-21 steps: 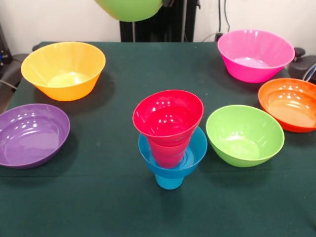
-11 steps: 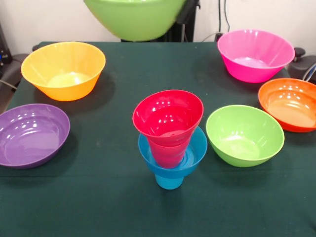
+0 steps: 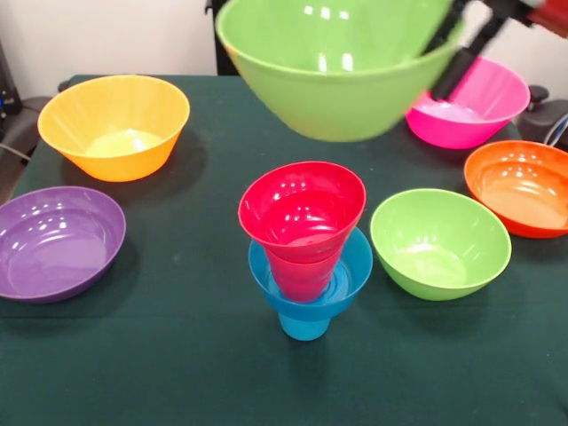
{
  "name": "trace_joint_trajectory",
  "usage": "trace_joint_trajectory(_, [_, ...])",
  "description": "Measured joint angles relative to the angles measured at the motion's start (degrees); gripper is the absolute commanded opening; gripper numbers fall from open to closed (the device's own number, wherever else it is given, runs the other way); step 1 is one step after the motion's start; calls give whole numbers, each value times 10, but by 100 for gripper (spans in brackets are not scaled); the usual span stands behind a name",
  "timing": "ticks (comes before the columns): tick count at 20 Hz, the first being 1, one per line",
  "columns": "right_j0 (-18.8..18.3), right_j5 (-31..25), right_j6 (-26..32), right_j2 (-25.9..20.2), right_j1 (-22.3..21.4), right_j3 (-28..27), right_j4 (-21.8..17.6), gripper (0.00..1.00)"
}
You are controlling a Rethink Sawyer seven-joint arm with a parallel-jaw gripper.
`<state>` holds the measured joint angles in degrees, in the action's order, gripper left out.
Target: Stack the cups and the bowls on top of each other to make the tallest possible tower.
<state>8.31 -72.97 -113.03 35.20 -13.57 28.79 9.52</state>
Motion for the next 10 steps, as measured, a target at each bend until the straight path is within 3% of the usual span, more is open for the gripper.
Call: trace_joint_trajectory(10, [-21,-51,0,35,67,-127,61,0])
